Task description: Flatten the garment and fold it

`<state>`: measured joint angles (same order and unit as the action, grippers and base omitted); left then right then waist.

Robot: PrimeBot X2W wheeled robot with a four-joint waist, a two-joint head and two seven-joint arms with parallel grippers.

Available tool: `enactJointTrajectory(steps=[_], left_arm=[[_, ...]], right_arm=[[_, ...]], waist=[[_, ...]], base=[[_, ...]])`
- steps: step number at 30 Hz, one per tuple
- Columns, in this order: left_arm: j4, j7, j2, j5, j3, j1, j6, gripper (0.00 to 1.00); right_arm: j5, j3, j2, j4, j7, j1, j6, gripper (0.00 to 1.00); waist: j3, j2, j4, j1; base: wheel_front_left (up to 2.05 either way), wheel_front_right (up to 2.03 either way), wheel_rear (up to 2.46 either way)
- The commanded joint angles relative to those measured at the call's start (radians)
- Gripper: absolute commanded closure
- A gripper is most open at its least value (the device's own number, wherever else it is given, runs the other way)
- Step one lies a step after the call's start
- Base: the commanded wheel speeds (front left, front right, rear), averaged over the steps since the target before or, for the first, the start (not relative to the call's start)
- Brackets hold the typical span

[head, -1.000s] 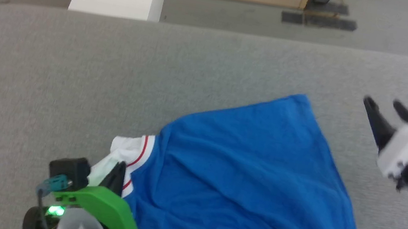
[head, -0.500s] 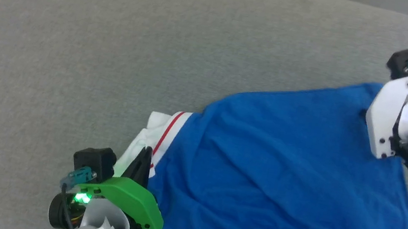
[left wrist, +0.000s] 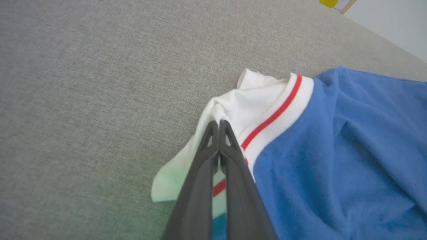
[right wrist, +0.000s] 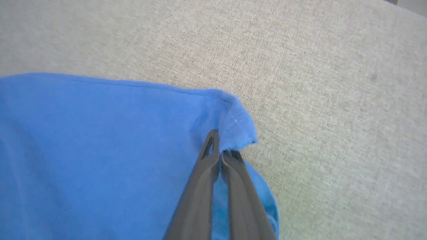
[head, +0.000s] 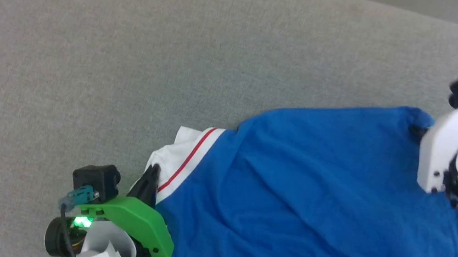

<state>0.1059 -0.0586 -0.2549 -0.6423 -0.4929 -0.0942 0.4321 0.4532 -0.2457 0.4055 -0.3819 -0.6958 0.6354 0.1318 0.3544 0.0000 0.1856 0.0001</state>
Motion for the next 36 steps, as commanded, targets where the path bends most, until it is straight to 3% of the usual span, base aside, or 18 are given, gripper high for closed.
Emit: enactJointTrajectory(steps=[1, 6, 13, 18, 21, 25, 30, 36], left_arm=[[-0.002, 0.006, -0.01, -0.003, 0.006, 0.001, -0.006, 1.0], [-0.004, 0.007, -0.027, -0.03, 0.023, 0.037, -0.017, 1.0], [0.015, 0.027, -0.023, -0.111, 0.066, 0.095, -0.054, 1.0], [0.018, 0.052, -0.018, -0.174, 0.111, 0.094, -0.106, 1.0], [0.017, 0.051, -0.027, -0.203, 0.139, 0.05, -0.141, 1.0], [-0.001, 0.01, -0.064, -0.225, 0.171, -0.078, -0.189, 1.0], [-0.052, -0.067, -0.099, -0.214, 0.191, -0.336, -0.207, 1.0], [-0.175, -0.165, -0.149, -0.112, 0.163, -0.709, -0.205, 1.0]], right_arm=[[0.041, 0.022, 0.006, 0.033, 0.023, -0.045, -0.001, 1.0], [0.186, 0.135, 0.031, 0.226, 0.034, -0.275, -0.001, 1.0], [0.307, 0.285, -0.008, 0.491, -0.078, -0.627, -0.001, 1.0], [0.354, 0.352, -0.057, 0.598, -0.143, -0.708, -0.001, 1.0], [0.385, 0.378, -0.085, 0.625, -0.17, -0.653, -0.001, 1.0], [0.382, 0.386, -0.072, 0.6, -0.235, -0.513, -0.001, 1.0], [0.368, 0.427, -0.081, 0.511, -0.314, -0.241, -0.001, 1.0], [0.274, 0.442, -0.087, 0.383, -0.345, 0.118, -0.001, 1.0]], waist=[[-0.09, 0.0, -0.06, -0.0001], [-0.185, 0.0, -0.108, -0.0001], [-0.252, 0.0, -0.159, -0.0001], [-0.273, 0.0, -0.184, -0.0001], [-0.283, 0.0, -0.197, -0.0001], [-0.279, 0.0, -0.203, -0.0001], [-0.217, 0.0, -0.203, -0.0001], [-0.088, 0.0, -0.212, -0.0001]], base=[[0.0, 0.0, 0.0], [0.0, 0.0, 0.0], [0.0, 0.0, 0.0], [0.0, 0.0, 0.0], [0.0, 0.0, 0.0], [0.0, 0.0, 0.0], [0.0, 0.0, 0.0], [0.0, 0.0, 0.0]])
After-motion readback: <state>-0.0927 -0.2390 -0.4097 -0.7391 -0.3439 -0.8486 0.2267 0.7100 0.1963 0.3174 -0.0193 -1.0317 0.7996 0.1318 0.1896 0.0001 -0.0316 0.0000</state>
